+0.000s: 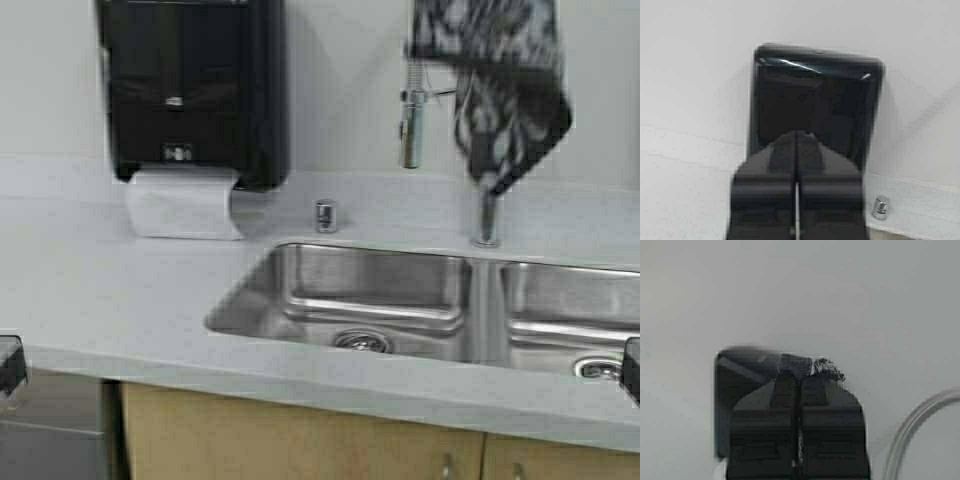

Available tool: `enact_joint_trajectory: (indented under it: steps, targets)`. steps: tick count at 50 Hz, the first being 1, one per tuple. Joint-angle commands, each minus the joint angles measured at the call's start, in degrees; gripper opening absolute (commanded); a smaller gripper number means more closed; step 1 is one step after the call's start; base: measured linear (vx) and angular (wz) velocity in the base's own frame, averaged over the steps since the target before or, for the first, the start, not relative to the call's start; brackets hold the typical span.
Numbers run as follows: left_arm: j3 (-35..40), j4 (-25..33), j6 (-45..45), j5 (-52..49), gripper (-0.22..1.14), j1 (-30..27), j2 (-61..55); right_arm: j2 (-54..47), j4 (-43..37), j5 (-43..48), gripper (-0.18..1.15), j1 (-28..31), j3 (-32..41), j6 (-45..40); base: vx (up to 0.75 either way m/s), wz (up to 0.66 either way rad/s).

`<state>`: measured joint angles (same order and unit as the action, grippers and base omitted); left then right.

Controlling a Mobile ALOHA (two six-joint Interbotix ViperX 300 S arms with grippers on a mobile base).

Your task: Get the cloth and wipe up the spill under the wine glass

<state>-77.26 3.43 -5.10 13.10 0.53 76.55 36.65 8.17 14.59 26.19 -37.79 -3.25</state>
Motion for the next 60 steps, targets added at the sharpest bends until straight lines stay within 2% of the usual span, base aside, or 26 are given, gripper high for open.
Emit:
enact_joint_trajectory:
  steps: [1, 10, 21, 60]
  targets:
    - [0.4, 0.2, -0.3, 0.2, 0.02, 0.0, -0.3, 1.3, 0.0, 0.8, 0.05, 0.3, -3.8, -0.1, -0.06, 0.19]
    - [0.4, 0.2, -0.3, 0.0, 0.02, 0.0, -0.6, 1.1, 0.0, 3.8, 0.05, 0.2, -10.3, 0.1, -0.05, 0.22]
    - [0.6, 0.2, -0.5, 0.0, 0.02, 0.0, -1.6, 0.4, -0.4, 8.8, 0.05, 0.2, -13.4, -0.3, -0.04, 0.34]
    - [0.4, 0.2, -0.7, -0.3, 0.02, 0.0, -2.0, -1.2, -0.4, 9.8, 0.05, 0.2, -12.7, -1.0, -0.03, 0.49]
